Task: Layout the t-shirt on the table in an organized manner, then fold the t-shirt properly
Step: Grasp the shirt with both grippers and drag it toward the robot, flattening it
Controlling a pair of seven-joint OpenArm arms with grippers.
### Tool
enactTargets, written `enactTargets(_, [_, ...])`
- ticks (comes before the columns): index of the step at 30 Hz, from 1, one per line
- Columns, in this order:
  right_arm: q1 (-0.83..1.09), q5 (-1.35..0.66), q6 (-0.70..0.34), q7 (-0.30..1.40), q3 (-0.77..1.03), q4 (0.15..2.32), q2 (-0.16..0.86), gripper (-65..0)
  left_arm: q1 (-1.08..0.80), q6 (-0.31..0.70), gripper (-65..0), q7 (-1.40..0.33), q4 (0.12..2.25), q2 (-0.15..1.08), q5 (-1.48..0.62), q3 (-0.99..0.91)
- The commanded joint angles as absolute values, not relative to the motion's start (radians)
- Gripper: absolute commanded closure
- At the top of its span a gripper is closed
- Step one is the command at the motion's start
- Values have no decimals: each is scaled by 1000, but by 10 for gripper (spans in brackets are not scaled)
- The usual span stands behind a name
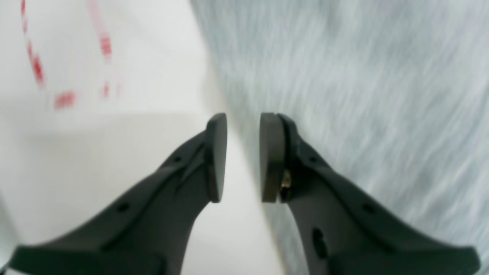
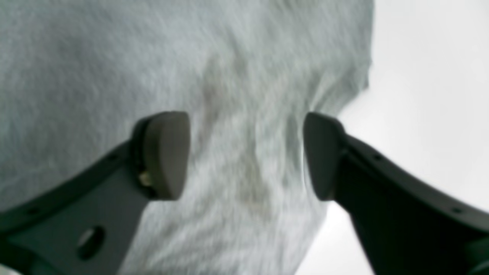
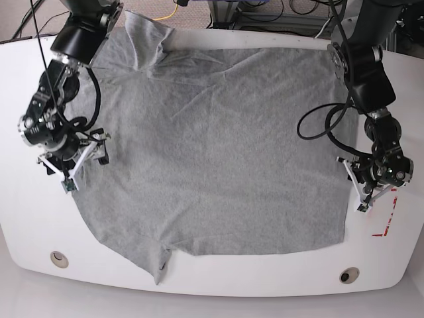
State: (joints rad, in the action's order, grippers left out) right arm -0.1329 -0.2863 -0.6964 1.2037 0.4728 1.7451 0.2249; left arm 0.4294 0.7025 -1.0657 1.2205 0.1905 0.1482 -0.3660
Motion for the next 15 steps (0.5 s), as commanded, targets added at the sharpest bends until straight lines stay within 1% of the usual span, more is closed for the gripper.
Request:
enactTargets(1, [-90,-294,-698,1222,562,1857,209,-496,414,698,-133,-1090,1311,202,143,-369])
enactTargets(6, [-13,-295,-698,1296,693,1934,157,-499,340,698,-133,-1185,1445,202,143,-369])
enactTargets(12, [68,-325,-698,1319,817,1959,111,-501,245,698,-136,-1251,1601,200,143,-367])
enactTargets(15, [120,-390,-698,1320,865,1959,108,-501,208,698,-181,-1293,1672,200,143,-364])
